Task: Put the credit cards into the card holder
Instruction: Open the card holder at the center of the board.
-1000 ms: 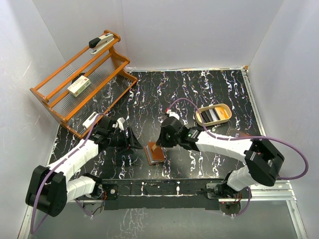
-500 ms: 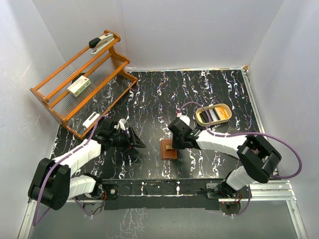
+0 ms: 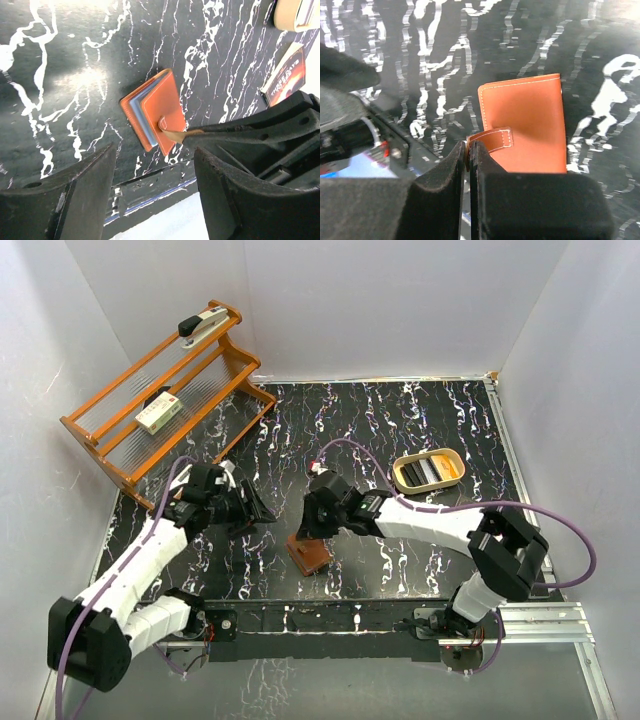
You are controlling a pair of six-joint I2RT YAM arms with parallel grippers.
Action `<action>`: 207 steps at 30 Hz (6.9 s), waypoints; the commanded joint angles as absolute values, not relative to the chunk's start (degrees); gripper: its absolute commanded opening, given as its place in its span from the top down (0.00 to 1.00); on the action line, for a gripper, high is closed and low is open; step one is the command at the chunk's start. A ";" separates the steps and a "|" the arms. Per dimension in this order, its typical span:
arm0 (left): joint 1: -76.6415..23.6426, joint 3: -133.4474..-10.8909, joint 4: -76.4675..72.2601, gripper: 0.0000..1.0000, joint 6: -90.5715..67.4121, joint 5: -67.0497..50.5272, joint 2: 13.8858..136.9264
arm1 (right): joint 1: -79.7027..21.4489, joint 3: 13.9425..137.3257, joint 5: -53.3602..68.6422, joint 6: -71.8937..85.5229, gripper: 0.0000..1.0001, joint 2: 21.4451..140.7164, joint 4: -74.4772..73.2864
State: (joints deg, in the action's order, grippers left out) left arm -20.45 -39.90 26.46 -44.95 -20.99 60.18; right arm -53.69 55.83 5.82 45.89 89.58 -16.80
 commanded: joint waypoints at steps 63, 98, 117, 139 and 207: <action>-19.13 -23.55 -8.19 1.00 -52.71 -41.66 67.20 | -42.96 48.42 7.75 42.63 0.81 84.84 -16.87; -19.42 -22.41 -3.79 1.00 -48.81 -41.54 63.42 | -56.51 61.35 1.36 45.95 0.43 94.01 -17.79; -19.42 -20.97 -4.48 1.00 -50.07 -40.27 62.93 | -56.56 51.36 8.67 50.64 0.33 92.98 -7.42; -19.42 -20.87 -4.31 1.00 -50.31 -39.96 62.96 | -56.60 54.05 9.32 50.57 0.20 93.73 -7.91; -19.41 -19.91 -4.27 1.00 -54.16 -39.32 58.54 | -59.84 60.12 -0.42 49.17 0.38 87.36 -16.31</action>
